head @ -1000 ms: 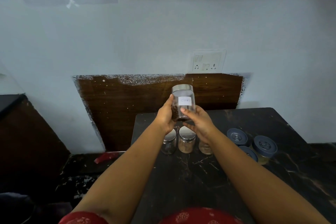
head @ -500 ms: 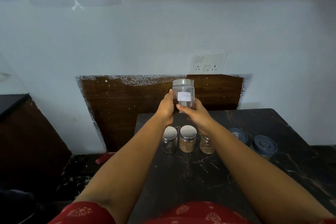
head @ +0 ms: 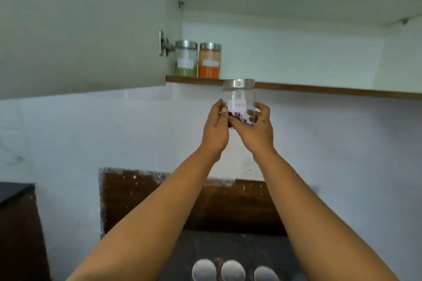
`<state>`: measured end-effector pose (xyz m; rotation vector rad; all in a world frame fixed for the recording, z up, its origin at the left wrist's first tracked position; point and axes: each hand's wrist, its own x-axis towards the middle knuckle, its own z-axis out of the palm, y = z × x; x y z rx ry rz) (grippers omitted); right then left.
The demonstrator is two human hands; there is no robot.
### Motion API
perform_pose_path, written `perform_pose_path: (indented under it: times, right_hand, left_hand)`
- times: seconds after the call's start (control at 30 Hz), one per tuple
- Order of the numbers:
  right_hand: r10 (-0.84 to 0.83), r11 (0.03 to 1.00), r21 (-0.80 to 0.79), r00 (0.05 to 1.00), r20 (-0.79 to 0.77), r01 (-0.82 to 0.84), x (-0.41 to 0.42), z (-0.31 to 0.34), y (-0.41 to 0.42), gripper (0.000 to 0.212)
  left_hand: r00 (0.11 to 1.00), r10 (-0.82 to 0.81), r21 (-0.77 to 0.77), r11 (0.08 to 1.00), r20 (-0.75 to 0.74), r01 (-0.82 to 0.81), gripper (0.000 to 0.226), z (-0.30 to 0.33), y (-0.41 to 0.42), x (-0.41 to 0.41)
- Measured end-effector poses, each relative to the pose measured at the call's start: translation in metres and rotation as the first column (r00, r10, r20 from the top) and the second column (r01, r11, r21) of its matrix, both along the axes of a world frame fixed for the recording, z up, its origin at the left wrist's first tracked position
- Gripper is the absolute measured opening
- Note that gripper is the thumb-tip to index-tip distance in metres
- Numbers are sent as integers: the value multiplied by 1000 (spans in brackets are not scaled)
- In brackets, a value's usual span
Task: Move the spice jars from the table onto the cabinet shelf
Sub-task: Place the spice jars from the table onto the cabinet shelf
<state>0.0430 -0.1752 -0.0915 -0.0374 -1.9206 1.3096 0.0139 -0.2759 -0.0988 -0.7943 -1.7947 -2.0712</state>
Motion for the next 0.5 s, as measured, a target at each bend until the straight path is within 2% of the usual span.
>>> perform_pose_path:
  times: [0.1, 0.17, 0.23, 0.3, 0.33, 0.4, 0.43, 0.5]
  right_hand:
    - [-10, 1000, 27, 995, -95, 12, -18, 48, -3, 85]
    - [-40, 997, 62, 988, -149, 49, -31, 74, -2, 83]
    - [-83, 985, 137, 979, -186, 109, -44, 97, 4, 80]
    - [-121, 956, 238, 970, -209, 170, -57, 117, 13, 79]
    - [-144, 939, 282, 970, -197, 197, -62, 123, 18, 80]
    - [-194, 913, 339, 973, -122, 225, -75, 137, 28, 81]
    - [-223, 901, 371, 973, -50, 226, -82, 141, 33, 81]
    - [-279, 875, 445, 950, 143, 190, -98, 149, 43, 83]
  left_hand:
    - [998, 37, 24, 999, -58, -35, 39, 57, 2, -13]
    - [985, 111, -14, 993, -131, -114, 41, 88, 3, -22]
    - [957, 142, -85, 982, -253, -168, 47, 110, 5, -29]
    - [909, 169, -233, 934, -381, -271, 51, 124, 9, -40]
    - [861, 233, -312, 863, -452, -398, 53, 125, 9, -48]
    - [701, 361, -401, 622, -615, -672, 58, 123, 8, -67]
    - [635, 382, -431, 495, -672, -754, 60, 117, 7, -76]
    - [587, 391, -503, 303, -709, -809, 55, 101, 5, -94]
